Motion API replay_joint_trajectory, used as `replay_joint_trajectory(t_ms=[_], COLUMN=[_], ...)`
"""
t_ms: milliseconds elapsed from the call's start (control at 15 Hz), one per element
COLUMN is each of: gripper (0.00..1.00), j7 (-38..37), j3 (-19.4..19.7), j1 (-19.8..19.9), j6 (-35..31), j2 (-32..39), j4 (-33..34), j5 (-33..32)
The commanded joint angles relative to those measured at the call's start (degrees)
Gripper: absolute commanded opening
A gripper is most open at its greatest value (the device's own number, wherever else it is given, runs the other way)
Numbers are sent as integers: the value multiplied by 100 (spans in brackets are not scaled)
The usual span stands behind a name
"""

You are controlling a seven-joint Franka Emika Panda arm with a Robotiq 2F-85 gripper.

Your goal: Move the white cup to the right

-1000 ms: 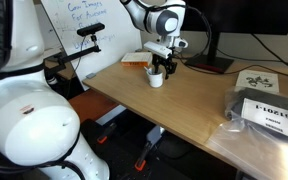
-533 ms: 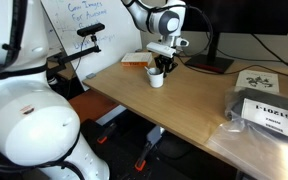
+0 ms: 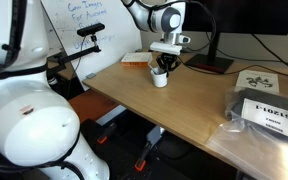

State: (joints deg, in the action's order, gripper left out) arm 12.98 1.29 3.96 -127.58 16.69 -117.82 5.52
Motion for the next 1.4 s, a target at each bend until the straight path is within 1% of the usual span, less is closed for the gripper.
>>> replay_joint_trajectory(t_ms=[0, 200, 400, 533, 667, 867, 1000, 1133, 1333], gripper=[3, 3, 3, 3, 3, 3, 3, 3, 3], j7=[955, 1855, 2802, 3586, 4463, 5678, 6347, 6462, 6485], j3=[41, 182, 303, 332, 355, 420, 454, 480, 445], j1=[173, 373, 577, 740, 900, 1061, 1078, 1023, 960], j6=[416, 571, 445, 332, 281, 299, 262, 58, -267], j2=[-305, -531, -668, -697, -741, -825, -878, -938, -981], j4=[96, 101, -4, -89, -170, -270, -362, -509, -682], j5=[-548, -1102, -1571, -1631, -1511, -1449, -1512, -1549, -1344])
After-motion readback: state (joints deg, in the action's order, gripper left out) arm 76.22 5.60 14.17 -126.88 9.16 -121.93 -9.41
